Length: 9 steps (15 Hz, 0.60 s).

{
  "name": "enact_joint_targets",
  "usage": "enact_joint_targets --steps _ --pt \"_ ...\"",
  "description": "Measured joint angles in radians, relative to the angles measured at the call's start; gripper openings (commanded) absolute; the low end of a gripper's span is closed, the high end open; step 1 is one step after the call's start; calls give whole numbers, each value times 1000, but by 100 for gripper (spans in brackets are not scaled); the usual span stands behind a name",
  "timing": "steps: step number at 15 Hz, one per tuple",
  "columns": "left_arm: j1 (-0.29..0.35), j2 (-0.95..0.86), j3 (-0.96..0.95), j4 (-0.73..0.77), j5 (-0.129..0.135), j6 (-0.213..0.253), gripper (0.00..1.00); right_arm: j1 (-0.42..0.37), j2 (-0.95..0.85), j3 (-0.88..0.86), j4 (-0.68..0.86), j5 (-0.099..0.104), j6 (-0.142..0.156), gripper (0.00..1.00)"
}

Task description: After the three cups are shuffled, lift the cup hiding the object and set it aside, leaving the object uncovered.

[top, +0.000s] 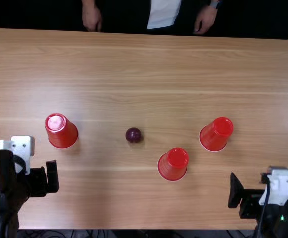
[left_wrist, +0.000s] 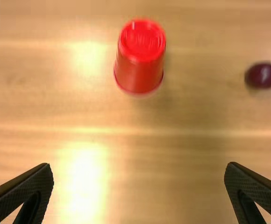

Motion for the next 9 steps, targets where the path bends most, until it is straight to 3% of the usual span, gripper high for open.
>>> enact_joint_targets --steps 4,7,9 --pt "0 -253 -252 150 3 -1 100 -32 -209 -92 3 0 -2 100" --pt "0 -496 -497 348 4 -3 100 -32 -350 -187 4 0 -5 100" --pt "0 -602 -581 384 7 -3 100 -32 -438 -266 8 0 -9 100"
